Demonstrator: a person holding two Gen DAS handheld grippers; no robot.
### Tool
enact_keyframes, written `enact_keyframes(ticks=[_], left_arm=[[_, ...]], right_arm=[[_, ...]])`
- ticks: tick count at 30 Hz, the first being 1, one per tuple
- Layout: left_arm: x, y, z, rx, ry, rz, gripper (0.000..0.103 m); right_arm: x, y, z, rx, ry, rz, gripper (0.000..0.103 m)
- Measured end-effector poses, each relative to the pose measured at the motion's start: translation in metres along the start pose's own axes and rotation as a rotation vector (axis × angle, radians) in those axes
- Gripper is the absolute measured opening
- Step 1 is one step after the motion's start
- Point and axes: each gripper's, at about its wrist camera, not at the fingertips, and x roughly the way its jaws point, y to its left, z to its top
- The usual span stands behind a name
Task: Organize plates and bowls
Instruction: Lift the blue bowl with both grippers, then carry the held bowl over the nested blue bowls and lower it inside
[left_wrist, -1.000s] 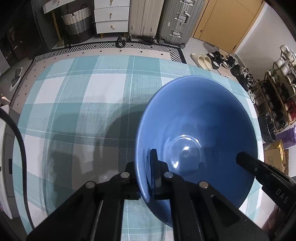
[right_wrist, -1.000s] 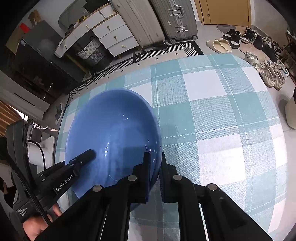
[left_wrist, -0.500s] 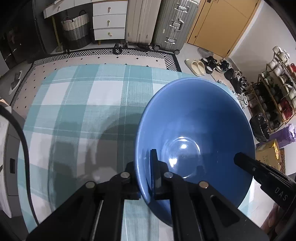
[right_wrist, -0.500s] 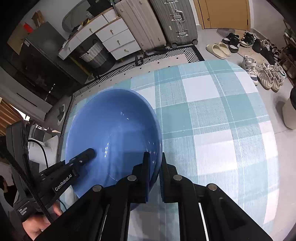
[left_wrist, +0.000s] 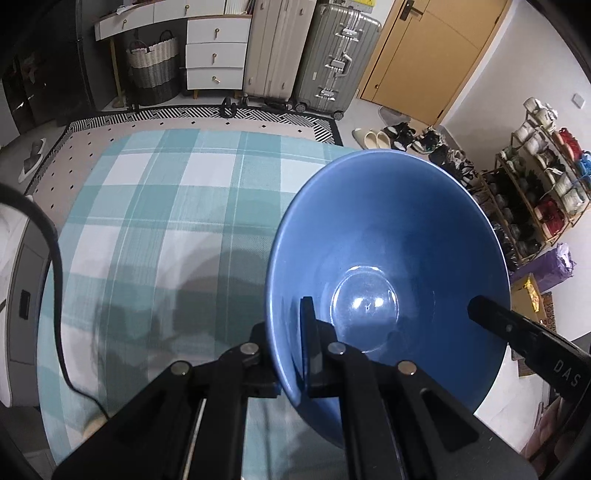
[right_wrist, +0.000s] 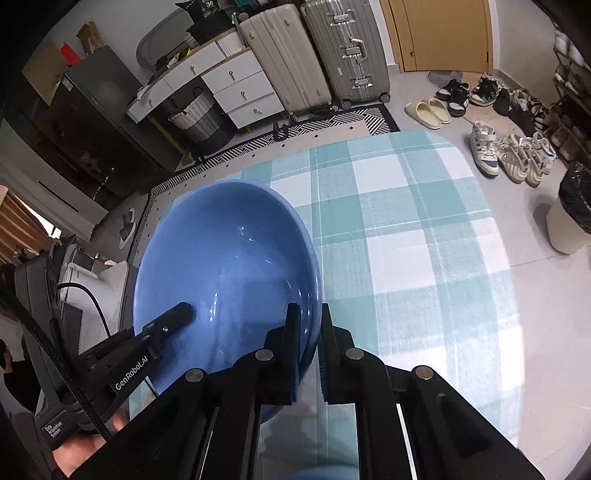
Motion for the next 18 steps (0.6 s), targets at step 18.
enact_keyframes(ticks=[18], left_arm=[[-0.097, -0.044, -0.077, 0.078, -0.083, -0.012, 0.005]], right_arm=[[-0.124, 0.006, -0.081, 0.008, -0.065, -0.012, 0.008]])
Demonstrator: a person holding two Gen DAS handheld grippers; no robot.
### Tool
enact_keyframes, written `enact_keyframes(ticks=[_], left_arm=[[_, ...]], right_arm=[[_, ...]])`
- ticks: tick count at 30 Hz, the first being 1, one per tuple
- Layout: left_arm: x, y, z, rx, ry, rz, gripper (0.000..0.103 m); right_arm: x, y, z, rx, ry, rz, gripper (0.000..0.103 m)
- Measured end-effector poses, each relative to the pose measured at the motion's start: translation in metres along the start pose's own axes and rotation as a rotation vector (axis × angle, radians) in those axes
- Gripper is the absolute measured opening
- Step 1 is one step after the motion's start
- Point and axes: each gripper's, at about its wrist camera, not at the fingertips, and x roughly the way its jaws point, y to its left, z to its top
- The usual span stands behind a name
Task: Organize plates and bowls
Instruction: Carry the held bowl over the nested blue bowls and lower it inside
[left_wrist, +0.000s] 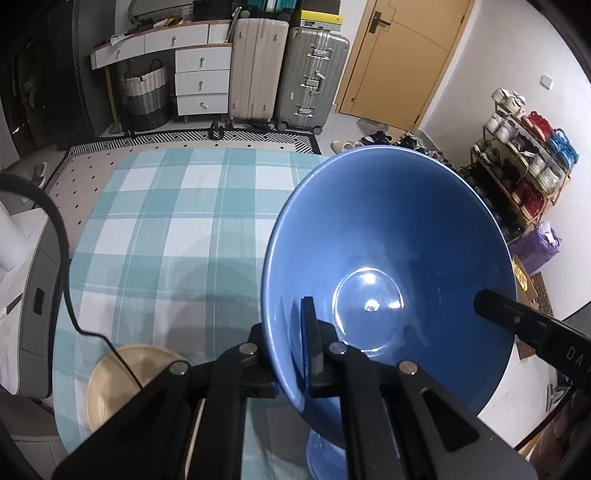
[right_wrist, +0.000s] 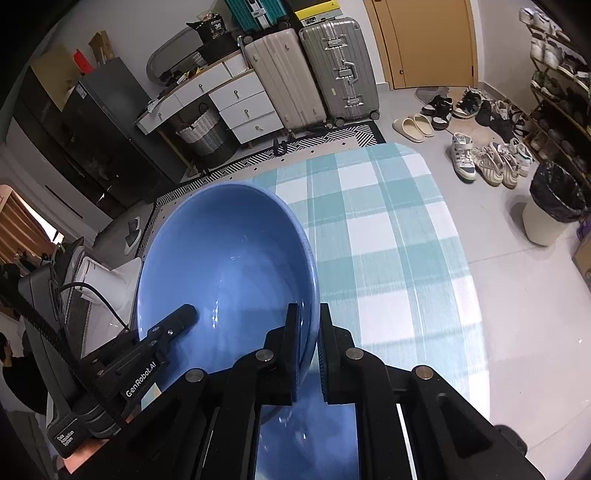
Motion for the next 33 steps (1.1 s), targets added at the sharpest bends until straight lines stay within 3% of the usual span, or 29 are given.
enact_keyframes(ticks=[11, 21, 33], left_arm=[[-0.015, -0.029, -0.049, 0.062, 0.007, 0.009, 0.005], [0.0, -0.038, -0.088, 0.099, 0.072, 0.035, 0.005], [0.019, -0.043, -0.111, 0.163, 0.151, 0.057, 0.007]], right_arm=[[-0.037, -0.025, -0.06, 0.041, 0.011, -0.001, 0.008], [-0.023, -0.05, -0.105, 0.087, 0.075, -0.005, 0.008], [-0.005, -0.065, -0.132, 0.1, 0.128, -0.011, 0.008]])
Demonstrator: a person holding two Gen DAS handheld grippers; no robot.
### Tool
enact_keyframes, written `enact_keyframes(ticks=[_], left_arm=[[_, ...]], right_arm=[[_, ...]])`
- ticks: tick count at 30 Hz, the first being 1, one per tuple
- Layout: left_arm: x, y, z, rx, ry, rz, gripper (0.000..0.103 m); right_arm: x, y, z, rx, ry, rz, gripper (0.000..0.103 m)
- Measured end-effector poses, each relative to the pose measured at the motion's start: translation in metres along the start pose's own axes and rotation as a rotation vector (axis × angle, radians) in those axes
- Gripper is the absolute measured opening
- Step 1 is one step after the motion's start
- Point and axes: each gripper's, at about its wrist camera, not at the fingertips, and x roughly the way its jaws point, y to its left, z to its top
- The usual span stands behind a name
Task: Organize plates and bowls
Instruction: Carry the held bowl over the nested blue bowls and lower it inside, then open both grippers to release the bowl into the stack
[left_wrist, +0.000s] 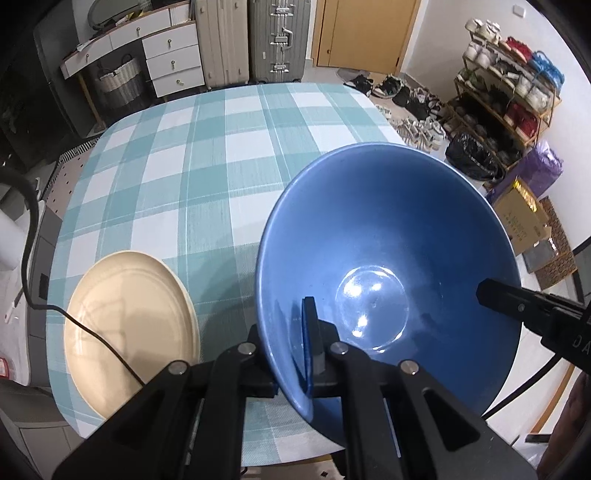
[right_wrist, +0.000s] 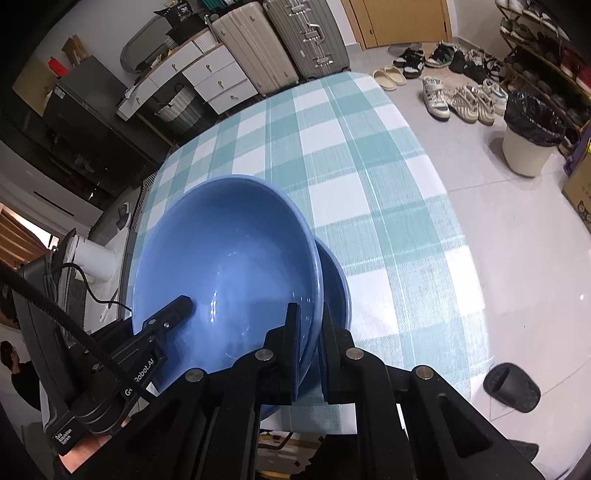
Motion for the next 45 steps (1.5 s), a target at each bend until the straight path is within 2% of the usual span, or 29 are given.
enact_keyframes(ticks=[6, 21, 25, 29, 35, 45], left_arm=[[0.01, 0.002, -0.002, 0.046, 0.028, 0.035, 0.008], [0.029, -0.002, -0.006, 0.099, 0.094, 0.068, 0.016], [0.038, -0.009, -0.007, 0.133, 0.139, 0.12, 0.029], [0.032, -0.003, -0.001, 0.108, 0.115, 0.151, 0.045], [0.025, 0.013, 0.005, 0.044, 0.104, 0.112, 0.045], [0.023, 0.018, 0.007, 0.011, 0.085, 0.092, 0.045]], right_arm=[[0.01, 0.003, -0.002, -0.022, 0.02, 0.0, 0.008], [0.028, -0.009, -0.012, -0.013, 0.063, -0.002, 0.009], [0.03, -0.01, -0.012, -0.013, 0.073, -0.024, 0.01], [0.028, -0.01, -0.011, -0.001, 0.073, -0.013, 0.014], [0.026, -0.005, -0.01, -0.024, 0.086, -0.029, 0.016], [0.017, -0.008, -0.013, -0.043, 0.085, -0.088, 0.018]])
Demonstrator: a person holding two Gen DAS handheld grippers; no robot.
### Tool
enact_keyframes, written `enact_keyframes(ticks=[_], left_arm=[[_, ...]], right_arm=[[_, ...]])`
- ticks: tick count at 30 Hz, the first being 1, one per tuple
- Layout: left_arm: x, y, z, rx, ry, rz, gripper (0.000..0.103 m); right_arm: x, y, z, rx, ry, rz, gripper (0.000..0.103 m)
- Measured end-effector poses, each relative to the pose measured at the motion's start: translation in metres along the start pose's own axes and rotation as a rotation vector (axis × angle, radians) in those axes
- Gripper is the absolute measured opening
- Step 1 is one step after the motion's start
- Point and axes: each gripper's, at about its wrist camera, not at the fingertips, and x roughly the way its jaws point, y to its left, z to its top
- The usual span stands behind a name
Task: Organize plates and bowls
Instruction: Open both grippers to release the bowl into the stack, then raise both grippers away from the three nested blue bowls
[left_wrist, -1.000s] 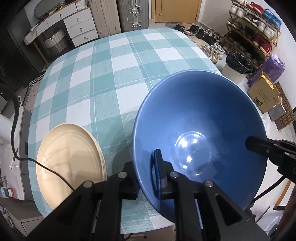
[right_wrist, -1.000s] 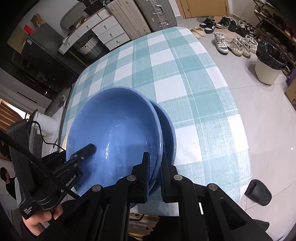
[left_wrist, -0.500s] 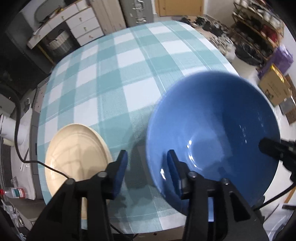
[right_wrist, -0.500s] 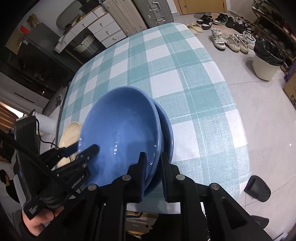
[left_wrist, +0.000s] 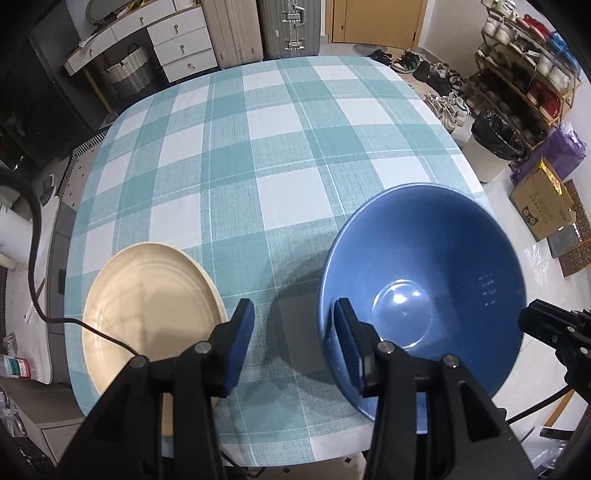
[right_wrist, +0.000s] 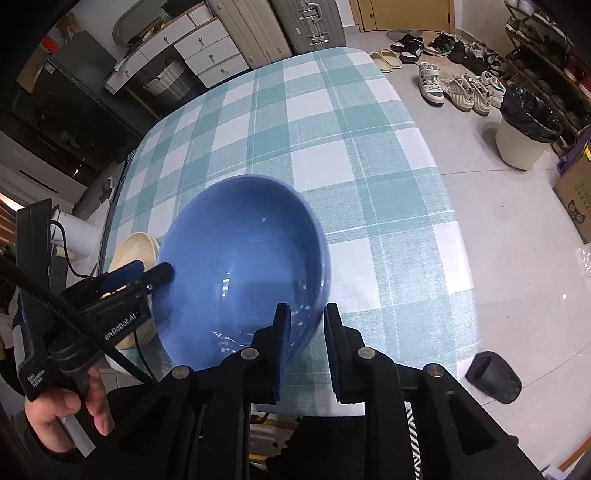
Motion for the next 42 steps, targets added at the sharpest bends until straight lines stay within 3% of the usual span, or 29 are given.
enact_keyframes(ticks=[4, 7, 12, 19, 24, 30, 35, 37, 39, 42], left_arm=[[-0.004, 0.001, -0.001, -0.012, -0.021, -0.029, 0.045], [-0.009, -0.001, -0.004, -0.004, -0.049, -0.041, 0.045], [-0.016, 0.002, -0.009, -0.021, -0.103, -0.057, 0.045], [-0.044, 0.007, -0.027, -0.034, -0.289, -0.066, 0.046], [-0.059, 0.0, -0.036, 0.021, -0.38, -0.038, 0.047], [-0.07, -0.002, -0.047, 0.034, -0.457, -0.065, 0.048], [-0.069, 0.006, -0.057, 0.034, -0.514, -0.04, 0.05], [-0.066, 0.012, -0.062, 0.011, -0.534, -0.045, 0.051], [-0.062, 0.019, -0.065, -0.021, -0.547, -0.055, 0.054], [-0.053, 0.028, -0.068, -0.064, -0.543, -0.073, 0.059]], right_arm=[[-0.007, -0.004, 0.0, -0.006, -0.024, -0.025, 0.018], [-0.015, -0.007, 0.0, 0.002, -0.073, 0.005, 0.018], [-0.03, -0.009, -0.013, -0.014, -0.251, 0.109, 0.018], [-0.036, -0.007, -0.038, -0.051, -0.44, 0.18, 0.018], [-0.034, -0.004, -0.06, -0.05, -0.551, 0.218, 0.018], [-0.028, -0.011, -0.07, 0.059, -0.625, 0.26, 0.026], [-0.018, -0.008, -0.071, 0.09, -0.64, 0.281, 0.026], [-0.018, -0.004, -0.074, 0.079, -0.656, 0.276, 0.031], [-0.019, 0.004, -0.078, 0.05, -0.677, 0.258, 0.053], [-0.024, 0.015, -0.085, 0.004, -0.728, 0.223, 0.071]])
